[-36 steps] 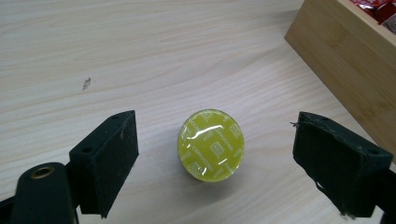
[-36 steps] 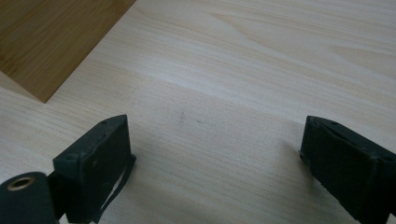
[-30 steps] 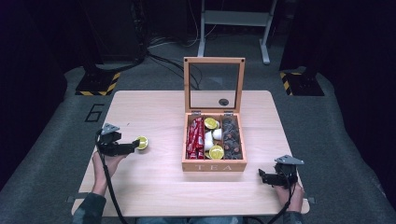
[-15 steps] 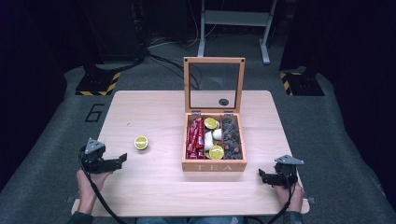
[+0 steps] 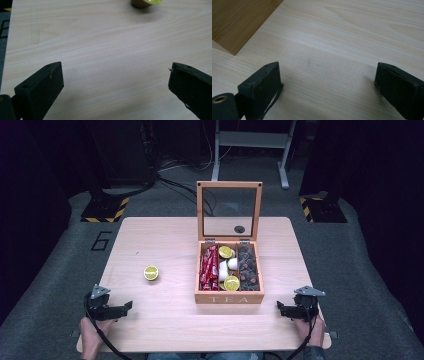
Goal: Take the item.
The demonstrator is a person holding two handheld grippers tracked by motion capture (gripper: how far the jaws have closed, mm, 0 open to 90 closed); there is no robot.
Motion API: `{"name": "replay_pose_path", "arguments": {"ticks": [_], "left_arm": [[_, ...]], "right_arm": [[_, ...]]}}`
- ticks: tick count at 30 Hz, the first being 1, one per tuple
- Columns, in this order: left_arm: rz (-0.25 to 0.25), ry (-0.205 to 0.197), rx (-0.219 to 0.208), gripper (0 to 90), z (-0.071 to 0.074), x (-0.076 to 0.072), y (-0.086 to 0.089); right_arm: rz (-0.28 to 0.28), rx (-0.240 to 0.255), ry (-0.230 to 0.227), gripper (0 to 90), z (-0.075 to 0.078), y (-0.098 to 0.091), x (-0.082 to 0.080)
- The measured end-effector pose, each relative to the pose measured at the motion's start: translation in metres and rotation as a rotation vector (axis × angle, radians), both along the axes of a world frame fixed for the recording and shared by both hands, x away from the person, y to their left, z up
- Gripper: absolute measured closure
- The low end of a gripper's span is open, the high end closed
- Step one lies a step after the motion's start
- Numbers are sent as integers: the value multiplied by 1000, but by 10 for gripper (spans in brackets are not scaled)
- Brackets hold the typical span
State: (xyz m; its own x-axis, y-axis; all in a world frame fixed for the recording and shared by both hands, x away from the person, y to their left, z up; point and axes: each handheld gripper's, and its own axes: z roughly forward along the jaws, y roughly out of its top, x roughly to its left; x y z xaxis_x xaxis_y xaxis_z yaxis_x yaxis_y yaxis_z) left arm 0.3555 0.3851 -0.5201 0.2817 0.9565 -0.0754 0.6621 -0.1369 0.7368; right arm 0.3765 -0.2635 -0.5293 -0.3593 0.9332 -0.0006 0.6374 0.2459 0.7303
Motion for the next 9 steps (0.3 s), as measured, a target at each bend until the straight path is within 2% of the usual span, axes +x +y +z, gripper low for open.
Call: {"name": "replay_pose_path", "arguments": {"ticks": [1,3,5,6,7,8,9], "left_arm": [[0,0,0,0,0,0,0],[-16,26,23,0,-4,0,1],[-11,15,11,0,-7,1,1],[-18,28,17,0,-8,1,2],[-16,14,22,0,-10,1,1],[-19,-3,52,0,-12,1,0],[-19,-3,52,0,-12,1,0]], "right_arm": [[0,0,0,52,0,0,0],[0,-1,5,48,0,1,0],[0,-2,5,48,0,1,0],[0,-2,4,48,0,1,0],[-1,-2,4,48,0,1,0],[-2,-1,4,48,0,1,0],[-2,-1,4,48,0,1,0]]}}
